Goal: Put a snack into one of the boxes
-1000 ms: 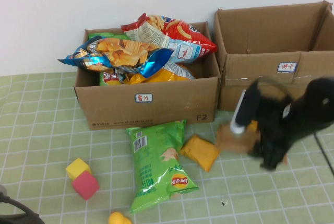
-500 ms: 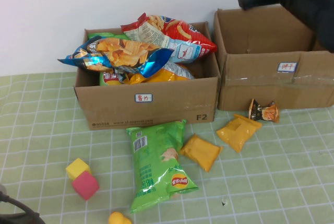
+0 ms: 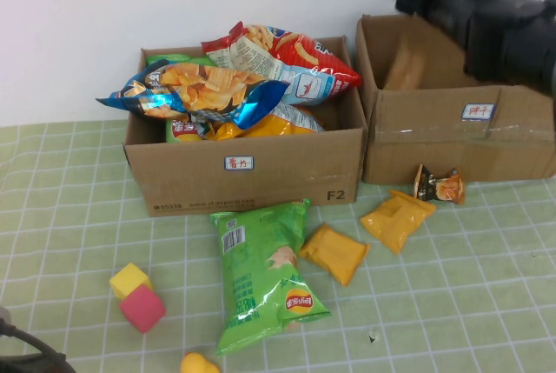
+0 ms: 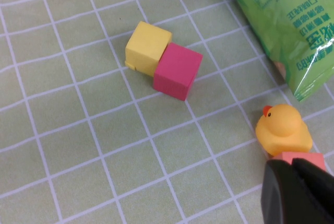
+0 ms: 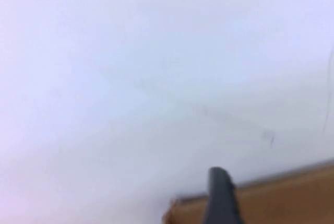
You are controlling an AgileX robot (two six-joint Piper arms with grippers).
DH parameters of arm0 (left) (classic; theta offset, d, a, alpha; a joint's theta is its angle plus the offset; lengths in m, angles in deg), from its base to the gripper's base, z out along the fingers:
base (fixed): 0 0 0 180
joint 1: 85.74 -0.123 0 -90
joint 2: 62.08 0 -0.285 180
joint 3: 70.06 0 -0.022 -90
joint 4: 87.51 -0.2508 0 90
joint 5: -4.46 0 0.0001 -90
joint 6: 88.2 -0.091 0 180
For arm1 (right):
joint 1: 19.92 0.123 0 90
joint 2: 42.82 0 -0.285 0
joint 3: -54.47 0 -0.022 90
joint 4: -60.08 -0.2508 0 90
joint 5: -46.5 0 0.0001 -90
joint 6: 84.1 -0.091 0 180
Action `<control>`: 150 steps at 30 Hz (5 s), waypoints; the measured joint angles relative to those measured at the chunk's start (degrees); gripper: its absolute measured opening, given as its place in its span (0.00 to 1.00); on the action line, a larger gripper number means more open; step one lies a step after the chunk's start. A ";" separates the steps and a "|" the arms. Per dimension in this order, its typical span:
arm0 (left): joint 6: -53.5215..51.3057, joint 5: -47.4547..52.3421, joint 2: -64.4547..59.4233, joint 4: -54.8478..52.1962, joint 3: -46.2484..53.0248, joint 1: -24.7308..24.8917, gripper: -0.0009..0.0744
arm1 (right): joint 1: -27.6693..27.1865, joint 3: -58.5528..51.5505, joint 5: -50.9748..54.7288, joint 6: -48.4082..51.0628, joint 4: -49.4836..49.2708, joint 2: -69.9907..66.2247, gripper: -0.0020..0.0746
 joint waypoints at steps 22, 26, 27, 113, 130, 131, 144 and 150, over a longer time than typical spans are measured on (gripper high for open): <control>-1.81 -1.67 0.00 0.12 0.57 0.00 0.01 | 15.66 -14.63 8.20 33.18 -9.49 28.16 0.03; -2.17 -0.17 0.00 0.71 0.66 0.00 0.01 | 15.66 -25.83 12.83 32.97 -9.49 32.78 0.02; -2.17 -0.17 0.00 0.83 0.66 0.00 0.01 | 15.66 -28.51 15.14 32.22 -9.49 33.98 0.02; 31.58 -23.88 35.96 -39.54 21.08 -0.59 0.01 | 15.67 -83.96 59.19 -107.86 127.91 103.89 0.02; 22.62 -13.72 35.96 -26.87 21.42 -0.59 0.01 | 15.67 -83.96 59.19 -107.74 128.01 103.89 0.02; 21.47 -13.72 35.96 -26.18 21.42 -0.59 0.01 | 15.67 -83.96 59.19 -107.74 128.01 103.89 0.02; 20.27 -13.72 35.96 -24.59 21.42 -0.59 0.01 | 15.67 -83.96 59.19 -107.74 128.01 103.89 0.02; 19.51 -13.83 35.96 -21.74 21.42 -0.59 0.01 | 15.67 -83.96 59.19 -107.74 128.01 103.89 0.02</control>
